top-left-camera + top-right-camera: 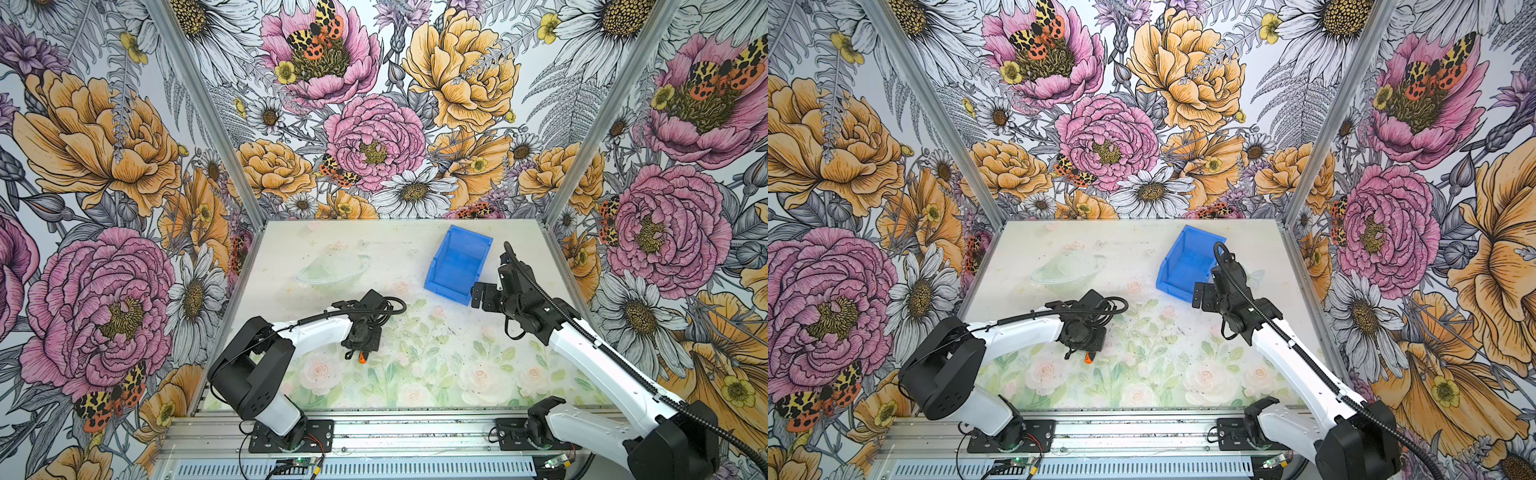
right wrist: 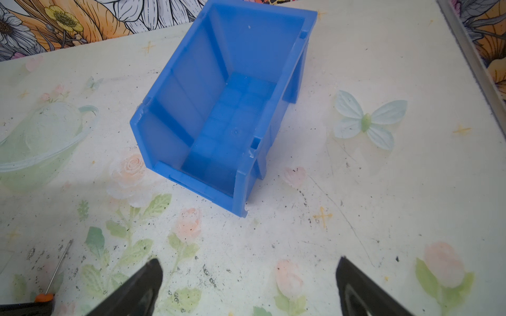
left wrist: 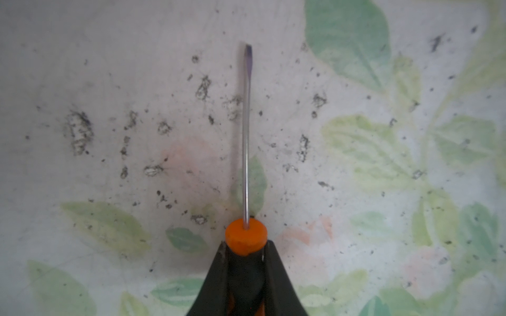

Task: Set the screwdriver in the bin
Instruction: 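Lower the left gripper and close it on the orange-black screwdriver handle, then lift the screwdriver with the left gripper and carry it over the blue bin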

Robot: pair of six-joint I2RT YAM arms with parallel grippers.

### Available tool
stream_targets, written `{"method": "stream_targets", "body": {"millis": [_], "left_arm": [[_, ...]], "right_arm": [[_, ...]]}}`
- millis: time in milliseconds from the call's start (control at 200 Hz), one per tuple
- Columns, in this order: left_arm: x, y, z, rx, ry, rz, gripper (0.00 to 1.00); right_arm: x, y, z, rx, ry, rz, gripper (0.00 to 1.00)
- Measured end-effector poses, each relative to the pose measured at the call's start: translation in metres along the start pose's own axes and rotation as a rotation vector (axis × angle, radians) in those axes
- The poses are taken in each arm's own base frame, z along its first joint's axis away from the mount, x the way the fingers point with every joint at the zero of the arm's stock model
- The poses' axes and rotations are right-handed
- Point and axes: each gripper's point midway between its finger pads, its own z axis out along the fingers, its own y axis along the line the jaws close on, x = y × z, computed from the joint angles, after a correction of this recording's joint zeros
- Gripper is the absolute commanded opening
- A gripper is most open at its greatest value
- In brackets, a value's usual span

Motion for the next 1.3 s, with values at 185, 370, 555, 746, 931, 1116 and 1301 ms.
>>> {"method": "stream_targets", "body": {"millis": [185, 370, 555, 746, 931, 1116, 1301], "left_arm": [[-0.007, -0.005, -0.007, 0.008, -0.012, 0.004, 0.04], [-0.044, -0.027, -0.032, 0.059, -0.1, 0.01, 0.01], [-0.086, -0.053, -0.064, 0.13, -0.203, 0.03, 0.01], [-0.124, -0.079, -0.081, 0.187, -0.261, 0.064, 0.01], [-0.155, -0.107, -0.088, 0.231, -0.294, 0.109, 0.02], [-0.184, -0.133, -0.082, 0.263, -0.313, 0.143, 0.02], [-0.211, -0.159, -0.073, 0.297, -0.329, 0.168, 0.02]], "right_arm": [[-0.004, 0.001, -0.004, -0.006, -0.015, 0.003, 0.99], [-0.008, -0.002, -0.007, -0.002, -0.03, 0.011, 0.99], [-0.012, -0.014, -0.007, 0.021, -0.038, 0.041, 1.0], [-0.019, -0.028, -0.012, 0.035, -0.059, 0.087, 0.99], [-0.028, -0.038, -0.024, 0.04, -0.105, 0.12, 0.99], [-0.036, -0.039, -0.039, 0.028, -0.159, 0.128, 1.0], [-0.043, -0.044, -0.053, 0.041, -0.214, 0.153, 1.0]]}}
